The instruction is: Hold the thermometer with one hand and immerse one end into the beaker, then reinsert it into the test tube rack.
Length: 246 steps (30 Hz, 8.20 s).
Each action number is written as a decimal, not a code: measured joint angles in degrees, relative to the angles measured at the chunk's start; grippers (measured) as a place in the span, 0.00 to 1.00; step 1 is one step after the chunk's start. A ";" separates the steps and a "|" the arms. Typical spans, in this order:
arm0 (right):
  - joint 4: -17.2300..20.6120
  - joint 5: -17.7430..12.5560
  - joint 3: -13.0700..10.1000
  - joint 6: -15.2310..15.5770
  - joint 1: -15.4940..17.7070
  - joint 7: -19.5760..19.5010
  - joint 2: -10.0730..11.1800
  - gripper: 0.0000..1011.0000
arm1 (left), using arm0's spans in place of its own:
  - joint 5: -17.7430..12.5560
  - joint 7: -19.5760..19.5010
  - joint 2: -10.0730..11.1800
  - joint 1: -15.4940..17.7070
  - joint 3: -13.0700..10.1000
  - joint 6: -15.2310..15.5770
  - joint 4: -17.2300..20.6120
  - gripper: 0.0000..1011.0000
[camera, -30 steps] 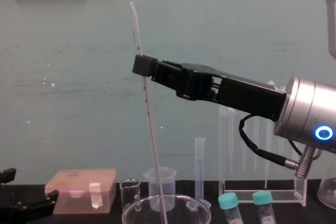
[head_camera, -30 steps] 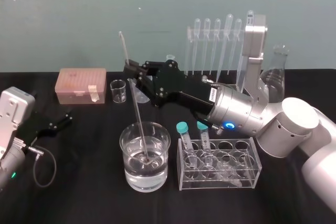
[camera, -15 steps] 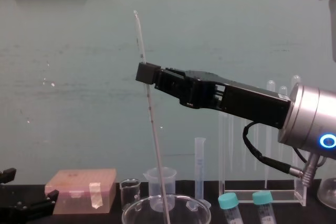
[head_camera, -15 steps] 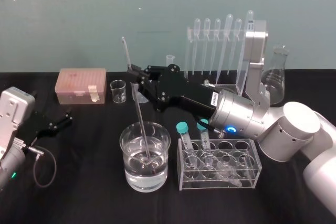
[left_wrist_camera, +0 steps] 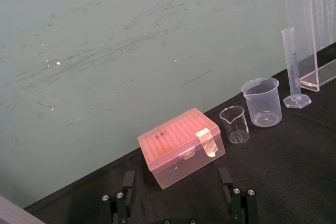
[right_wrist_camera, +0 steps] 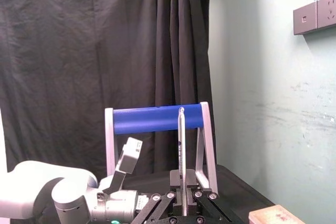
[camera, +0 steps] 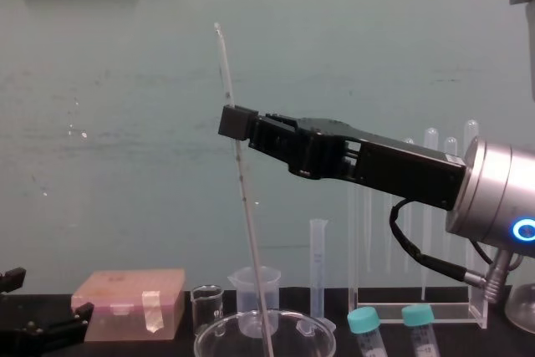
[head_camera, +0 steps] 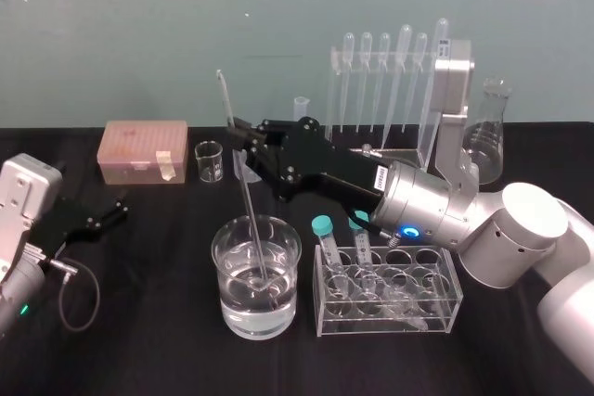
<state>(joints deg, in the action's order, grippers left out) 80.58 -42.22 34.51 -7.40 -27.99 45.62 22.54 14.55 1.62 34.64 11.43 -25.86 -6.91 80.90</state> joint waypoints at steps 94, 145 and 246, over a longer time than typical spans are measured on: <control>0.30 -0.19 0.32 0.33 0.21 0.52 -0.02 0.05 | 0.00 0.00 0.00 0.00 0.00 0.00 0.00 1.00; 0.96 -0.09 -0.14 0.16 0.80 0.08 0.45 0.05 | 0.00 0.00 0.00 0.00 0.00 0.00 0.00 1.00; 17.70 -7.49 -17.51 5.94 9.80 -15.35 15.12 0.05 | 0.00 0.00 0.00 0.00 0.00 0.00 0.00 1.00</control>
<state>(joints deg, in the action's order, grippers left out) 98.28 -49.71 17.00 -1.46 -18.19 30.27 37.66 14.55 1.62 34.65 11.43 -25.86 -6.91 80.90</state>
